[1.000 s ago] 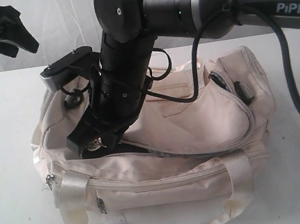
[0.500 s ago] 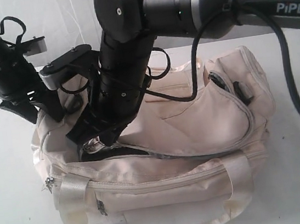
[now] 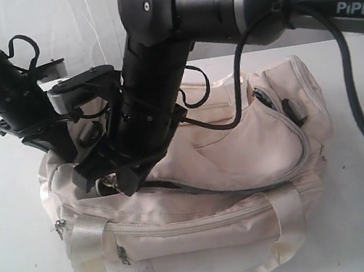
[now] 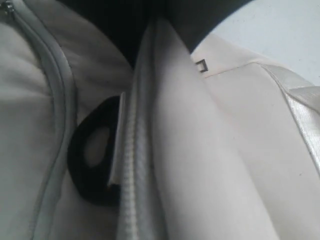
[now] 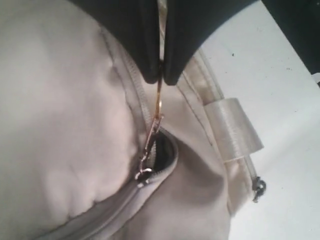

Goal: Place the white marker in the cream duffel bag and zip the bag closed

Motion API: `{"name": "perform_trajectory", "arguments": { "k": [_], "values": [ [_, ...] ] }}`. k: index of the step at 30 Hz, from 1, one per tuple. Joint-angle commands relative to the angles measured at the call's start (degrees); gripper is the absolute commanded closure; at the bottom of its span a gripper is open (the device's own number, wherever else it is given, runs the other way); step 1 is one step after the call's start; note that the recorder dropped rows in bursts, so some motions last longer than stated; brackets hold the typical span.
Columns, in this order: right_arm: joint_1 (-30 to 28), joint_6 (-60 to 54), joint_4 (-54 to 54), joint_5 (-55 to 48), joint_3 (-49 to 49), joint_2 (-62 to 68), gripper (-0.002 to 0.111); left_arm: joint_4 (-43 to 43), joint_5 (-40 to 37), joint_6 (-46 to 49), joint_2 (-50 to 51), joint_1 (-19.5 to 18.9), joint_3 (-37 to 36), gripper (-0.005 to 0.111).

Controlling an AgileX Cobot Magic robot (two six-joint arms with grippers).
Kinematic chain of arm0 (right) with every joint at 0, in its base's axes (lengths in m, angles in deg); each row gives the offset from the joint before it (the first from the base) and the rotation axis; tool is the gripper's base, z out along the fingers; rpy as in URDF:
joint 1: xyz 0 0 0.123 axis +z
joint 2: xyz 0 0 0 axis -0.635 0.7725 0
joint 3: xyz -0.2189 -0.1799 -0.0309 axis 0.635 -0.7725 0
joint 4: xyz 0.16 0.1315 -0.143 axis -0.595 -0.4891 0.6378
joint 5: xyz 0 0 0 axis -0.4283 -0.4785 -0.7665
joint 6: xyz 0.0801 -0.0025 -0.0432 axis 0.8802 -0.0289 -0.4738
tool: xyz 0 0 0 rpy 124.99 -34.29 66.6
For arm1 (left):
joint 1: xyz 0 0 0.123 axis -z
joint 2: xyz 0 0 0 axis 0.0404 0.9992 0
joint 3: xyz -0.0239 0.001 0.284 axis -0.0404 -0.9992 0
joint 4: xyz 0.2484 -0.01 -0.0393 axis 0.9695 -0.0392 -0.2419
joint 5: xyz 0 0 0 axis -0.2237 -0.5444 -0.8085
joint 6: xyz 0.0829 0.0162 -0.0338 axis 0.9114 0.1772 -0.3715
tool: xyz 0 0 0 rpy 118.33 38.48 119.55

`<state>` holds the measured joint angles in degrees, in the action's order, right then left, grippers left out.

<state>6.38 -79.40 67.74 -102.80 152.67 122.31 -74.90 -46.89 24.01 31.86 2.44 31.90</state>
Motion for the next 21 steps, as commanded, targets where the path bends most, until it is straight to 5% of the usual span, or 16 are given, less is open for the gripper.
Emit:
{"name": "perform_trajectory", "arguments": {
  "k": [1, 16, 18, 21],
  "values": [
    [-0.3, -2.7, -5.0, -2.9, -0.3, -1.1, 0.108, 0.1, 7.6, -0.2, -0.6, -0.1, -0.3, 0.107],
    [-0.3, -1.3, 0.5, -2.9, -8.6, -7.7, 0.108, 0.0, 9.6, -0.3, -0.6, -0.1, -0.3, 0.106],
    [-0.3, -0.6, 0.5, -2.9, -8.6, -7.7, 0.108, -0.2, 8.8, 0.9, -0.6, -0.1, -0.2, 0.097],
    [-0.3, 0.4, 0.5, -2.9, -8.6, -7.7, 0.108, -0.3, 5.9, 1.1, -0.6, -0.1, 2.6, 0.067]
  ]
}}
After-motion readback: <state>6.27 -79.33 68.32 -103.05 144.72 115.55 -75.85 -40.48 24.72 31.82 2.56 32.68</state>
